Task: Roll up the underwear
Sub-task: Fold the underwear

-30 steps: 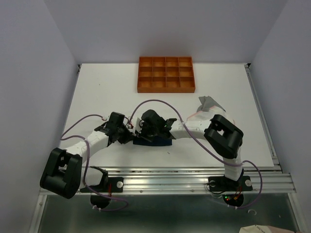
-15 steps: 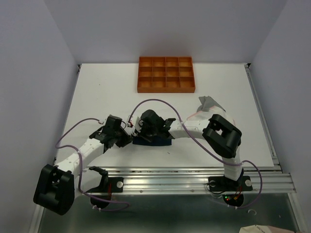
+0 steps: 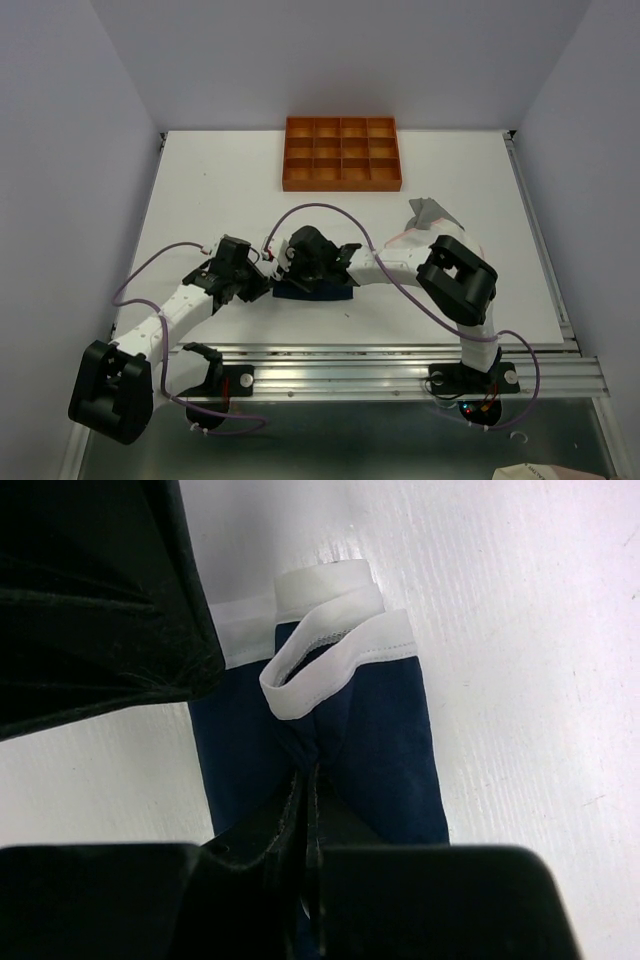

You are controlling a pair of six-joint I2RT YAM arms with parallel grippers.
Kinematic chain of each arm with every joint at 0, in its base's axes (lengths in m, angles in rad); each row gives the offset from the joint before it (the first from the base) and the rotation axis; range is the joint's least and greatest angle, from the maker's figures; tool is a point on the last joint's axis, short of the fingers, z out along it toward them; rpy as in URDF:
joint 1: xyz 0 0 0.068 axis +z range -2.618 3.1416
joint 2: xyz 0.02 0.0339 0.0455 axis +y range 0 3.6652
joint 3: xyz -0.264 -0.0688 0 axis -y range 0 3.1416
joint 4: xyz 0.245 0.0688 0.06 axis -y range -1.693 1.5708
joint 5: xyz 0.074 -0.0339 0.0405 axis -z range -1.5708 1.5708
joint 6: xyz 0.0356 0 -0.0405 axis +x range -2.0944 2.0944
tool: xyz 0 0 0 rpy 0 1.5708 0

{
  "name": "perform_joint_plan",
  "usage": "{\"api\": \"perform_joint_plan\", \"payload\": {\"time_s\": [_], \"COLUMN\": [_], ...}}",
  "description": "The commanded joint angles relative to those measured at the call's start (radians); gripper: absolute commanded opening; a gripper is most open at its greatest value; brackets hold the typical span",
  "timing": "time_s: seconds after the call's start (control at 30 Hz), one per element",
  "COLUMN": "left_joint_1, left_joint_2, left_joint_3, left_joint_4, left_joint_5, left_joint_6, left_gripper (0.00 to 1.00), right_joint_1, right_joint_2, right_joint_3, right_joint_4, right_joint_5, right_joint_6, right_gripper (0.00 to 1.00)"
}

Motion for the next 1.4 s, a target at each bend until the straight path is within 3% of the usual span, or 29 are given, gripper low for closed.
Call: {"api": "perform_joint_plan", "payload": {"time_s": [0.0,0.1,0.47,0.87,1.03,1.2,1.37], "left_joint_1": [-0.005,-0.005,-0.006,-0.006,-0.005,-0.006,-0.006], "left_joint_2": [-0.012,-0.025,-0.051,-0.019,-0.009,-0.028,-0.085], "left_joint_3": [0.015,-0.002,-0.019,0.025,0.053,0.064,0.085], "left_joint_4": [0.006,0.011,0.012,0.022,0.022,-0.009,-0.06], "left_joint_5": [-0.006,-0.003,-0.004,-0.048,-0.049,-0.049,-0.093], "left_joint_6": [-0.006,-0.015,-0.038,-0.067,-0.067,-0.059,-0.056], "left_gripper": [0.31,0.31,0.31,0.32,0.32,0.32,0.35], "right_joint_1": [0.012,0.012,0.021,0.039,0.039,0.039,0.039], "right_joint_2": [-0.04,-0.045,-0.04,0.012,0.008,-0.058,-0.114], "right_joint_3": [0.069,0.084,0.092,0.055,0.041,0.023,0.021], "right_joint_4": [0.003,-0.014,-0.081,-0.046,-0.032,-0.032,-0.074], "right_joint_5": [0.062,0.09,-0.028,-0.074,-0.089,-0.114,-0.16], "right_joint_6": [-0.028,-0.048,-0.023,0.026,0.026,0.004,-0.019], "right_gripper": [0.03,0.02,0.03,0.07,0.18,0.39,0.49]}}
